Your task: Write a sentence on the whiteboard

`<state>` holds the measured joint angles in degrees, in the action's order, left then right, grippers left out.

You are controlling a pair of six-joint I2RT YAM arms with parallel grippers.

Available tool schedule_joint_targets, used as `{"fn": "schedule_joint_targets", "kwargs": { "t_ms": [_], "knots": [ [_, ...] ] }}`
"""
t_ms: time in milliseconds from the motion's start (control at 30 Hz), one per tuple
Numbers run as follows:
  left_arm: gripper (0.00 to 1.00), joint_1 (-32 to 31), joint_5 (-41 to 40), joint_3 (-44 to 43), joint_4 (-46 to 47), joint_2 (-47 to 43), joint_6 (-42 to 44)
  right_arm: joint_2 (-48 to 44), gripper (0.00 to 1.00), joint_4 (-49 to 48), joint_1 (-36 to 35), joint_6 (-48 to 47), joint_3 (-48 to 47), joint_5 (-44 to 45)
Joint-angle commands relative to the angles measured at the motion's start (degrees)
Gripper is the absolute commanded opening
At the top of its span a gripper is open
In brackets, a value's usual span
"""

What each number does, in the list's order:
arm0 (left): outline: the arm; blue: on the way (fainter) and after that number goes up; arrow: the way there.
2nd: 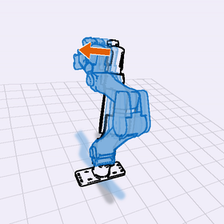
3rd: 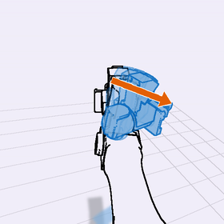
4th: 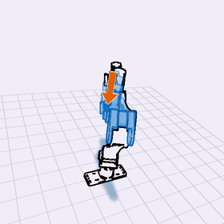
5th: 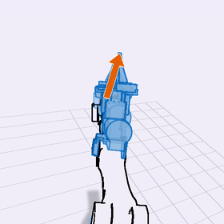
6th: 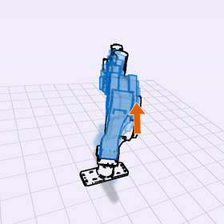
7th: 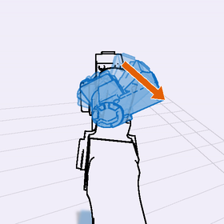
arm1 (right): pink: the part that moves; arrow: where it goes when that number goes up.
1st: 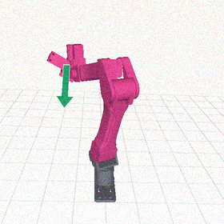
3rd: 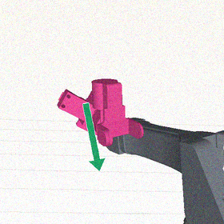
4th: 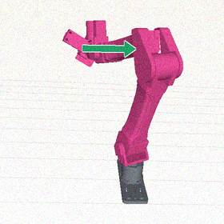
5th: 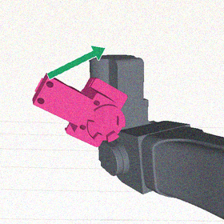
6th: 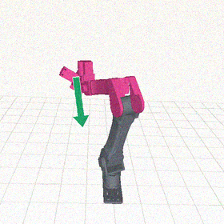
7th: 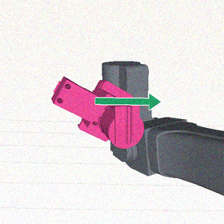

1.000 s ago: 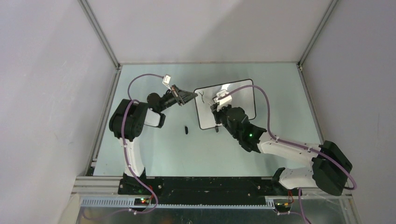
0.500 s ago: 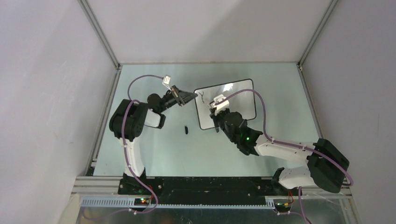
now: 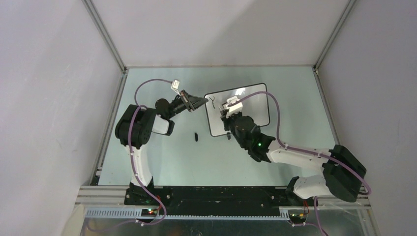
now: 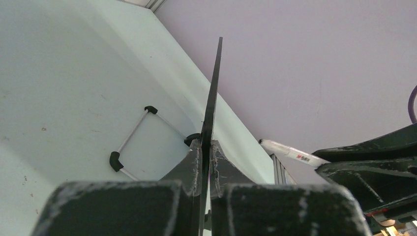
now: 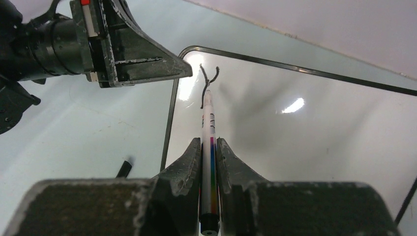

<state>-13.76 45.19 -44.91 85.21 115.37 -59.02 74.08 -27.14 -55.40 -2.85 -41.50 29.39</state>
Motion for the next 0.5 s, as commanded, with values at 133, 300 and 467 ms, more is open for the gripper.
{"fn": "schedule_joint_targets", "kwargs": {
  "t_ms": [133, 300, 467],
  "knots": [
    [0.00, -0.68, 0.31, -0.53, 2.42, -2.57, -1.61, 3.13, 0.10, 3.94, -1.20, 4.42, -7.08, 1.37],
    [0.00, -0.72, 0.37, -0.21, 2.42, -3.41, -1.52, 3.72, 0.00, 7.84, 0.13, 10.52, -10.78, -2.03],
    [0.00, -0.71, 0.37, 0.07, 2.42, -4.04, -1.38, 2.50, 0.00, 11.59, 1.35, 13.20, -12.37, -0.65]
  ]
}}
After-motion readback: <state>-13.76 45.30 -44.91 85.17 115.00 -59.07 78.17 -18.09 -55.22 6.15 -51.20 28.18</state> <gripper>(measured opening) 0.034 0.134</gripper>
